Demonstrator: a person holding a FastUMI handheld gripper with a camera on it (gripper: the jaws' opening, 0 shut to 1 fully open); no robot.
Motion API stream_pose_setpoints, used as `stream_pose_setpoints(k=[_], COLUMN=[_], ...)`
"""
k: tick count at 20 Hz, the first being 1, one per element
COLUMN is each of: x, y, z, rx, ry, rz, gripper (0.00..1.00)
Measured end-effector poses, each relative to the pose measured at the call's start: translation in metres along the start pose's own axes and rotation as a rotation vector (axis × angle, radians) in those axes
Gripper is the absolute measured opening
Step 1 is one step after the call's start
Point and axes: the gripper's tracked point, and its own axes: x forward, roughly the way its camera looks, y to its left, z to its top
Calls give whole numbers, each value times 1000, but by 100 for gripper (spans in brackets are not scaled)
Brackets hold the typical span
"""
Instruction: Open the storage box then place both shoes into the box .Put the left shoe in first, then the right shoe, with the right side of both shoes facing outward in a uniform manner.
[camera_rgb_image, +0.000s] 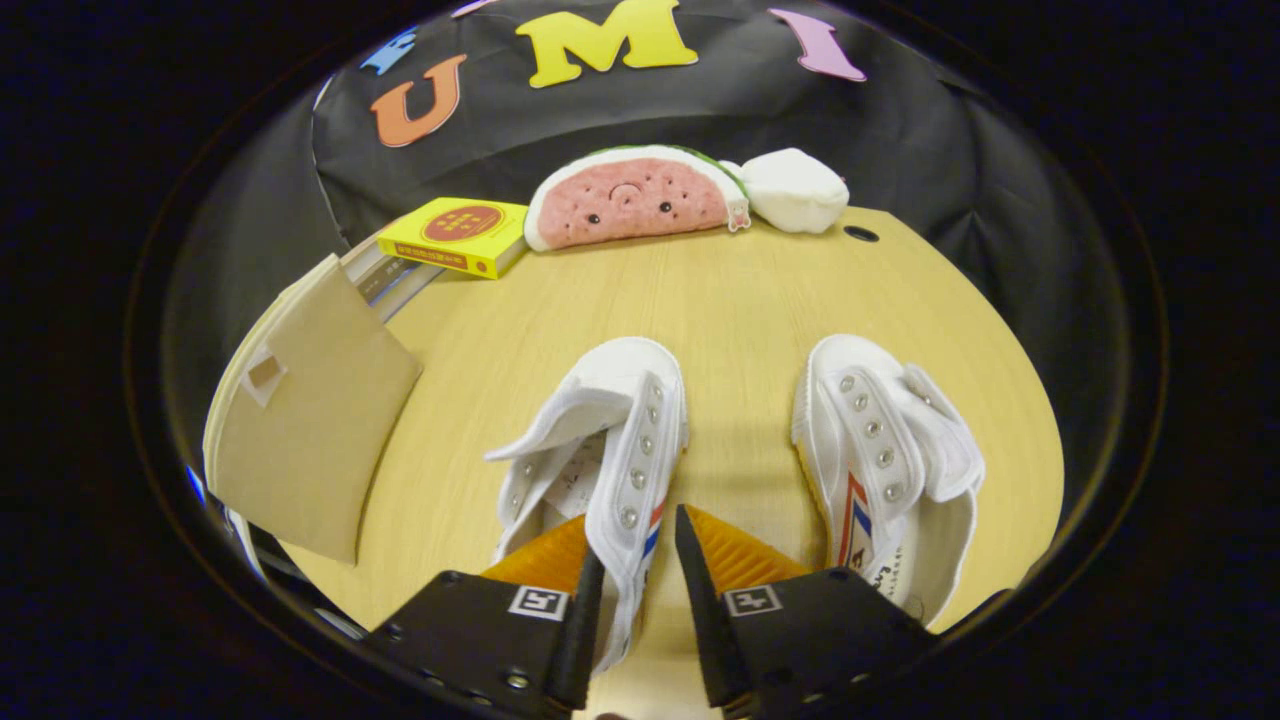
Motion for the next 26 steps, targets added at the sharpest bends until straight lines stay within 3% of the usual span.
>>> stream_pose_setpoints(k=[1,2,3,4,5,13,18,26], x=[-1,5,-6,-3,3,-9,-35,-114], y=[0,-2,1,-2,-1,12,31,102], z=[-1,-1,3,-3,0,-5,5,75], rx=[12,22,43,66,104,352,389,422], ry=[25,28,41,56,55,84,64,-17], rz=[9,6,14,17,32,180,198,173], gripper=[25,24,13,11,0,0,0,0])
